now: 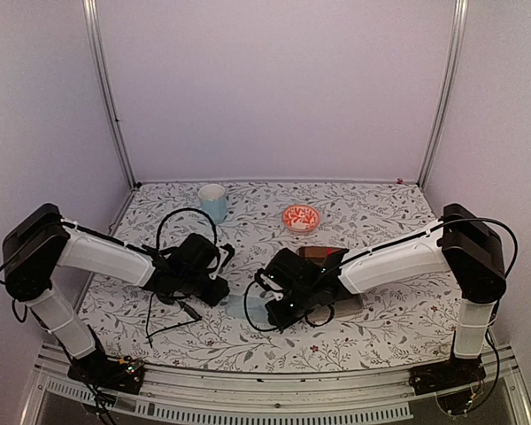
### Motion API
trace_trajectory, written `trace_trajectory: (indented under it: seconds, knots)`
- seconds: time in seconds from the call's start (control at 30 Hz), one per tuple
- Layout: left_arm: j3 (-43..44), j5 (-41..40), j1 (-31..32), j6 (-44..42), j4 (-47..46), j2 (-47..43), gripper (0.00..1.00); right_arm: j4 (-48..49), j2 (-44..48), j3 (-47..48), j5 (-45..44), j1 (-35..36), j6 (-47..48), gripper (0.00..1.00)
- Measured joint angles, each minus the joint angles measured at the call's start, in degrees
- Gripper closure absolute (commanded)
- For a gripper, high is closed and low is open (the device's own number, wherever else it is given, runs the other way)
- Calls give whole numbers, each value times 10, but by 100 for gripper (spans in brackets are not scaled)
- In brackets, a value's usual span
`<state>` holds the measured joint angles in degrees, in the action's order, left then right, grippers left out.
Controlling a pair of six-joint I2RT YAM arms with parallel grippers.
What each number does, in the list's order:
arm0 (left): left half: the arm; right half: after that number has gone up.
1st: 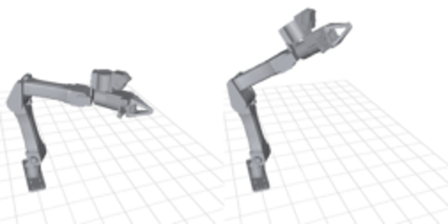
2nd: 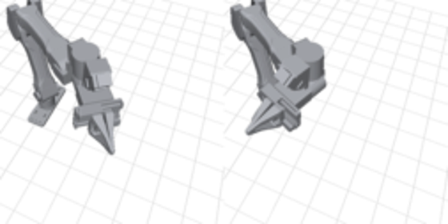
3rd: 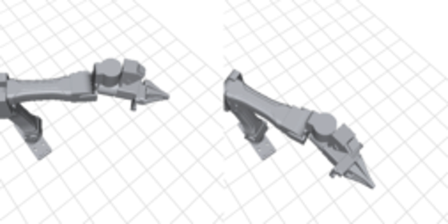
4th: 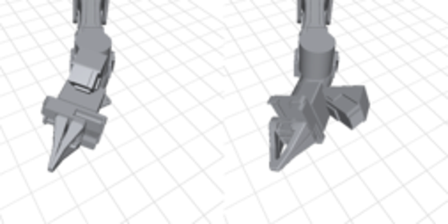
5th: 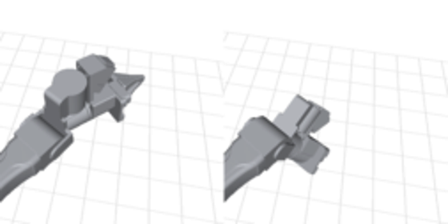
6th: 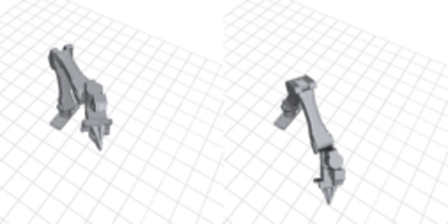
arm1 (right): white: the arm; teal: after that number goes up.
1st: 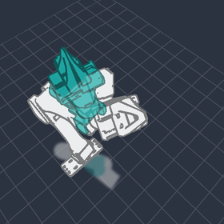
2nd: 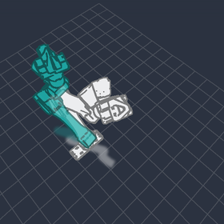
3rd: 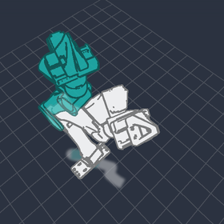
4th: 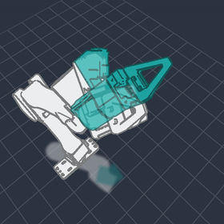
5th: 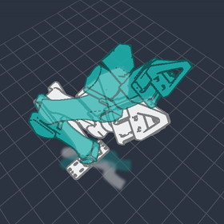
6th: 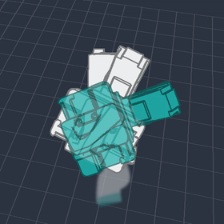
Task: Organize the sunglasses
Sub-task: Pick up the folded cleaning cloth from the center of the board.
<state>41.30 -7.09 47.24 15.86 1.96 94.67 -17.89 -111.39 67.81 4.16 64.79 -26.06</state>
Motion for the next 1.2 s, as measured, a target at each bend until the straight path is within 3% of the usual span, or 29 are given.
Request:
trace_trajectory:
  seconds: [0.3, 0.67, 1.2]
  knots:
    - [-5, 37, 0, 9, -4, -56, 65, 11, 3, 0, 18, -7, -1, 90]
    - [-2, 49, 17, 1, -12, 1, 65, 31, 16, -6, 27, -11, -5, 89]
    - [31, -33, 57, 10, 7, 34, 66, 108, 20, -54, 80, -17, -26, 88]
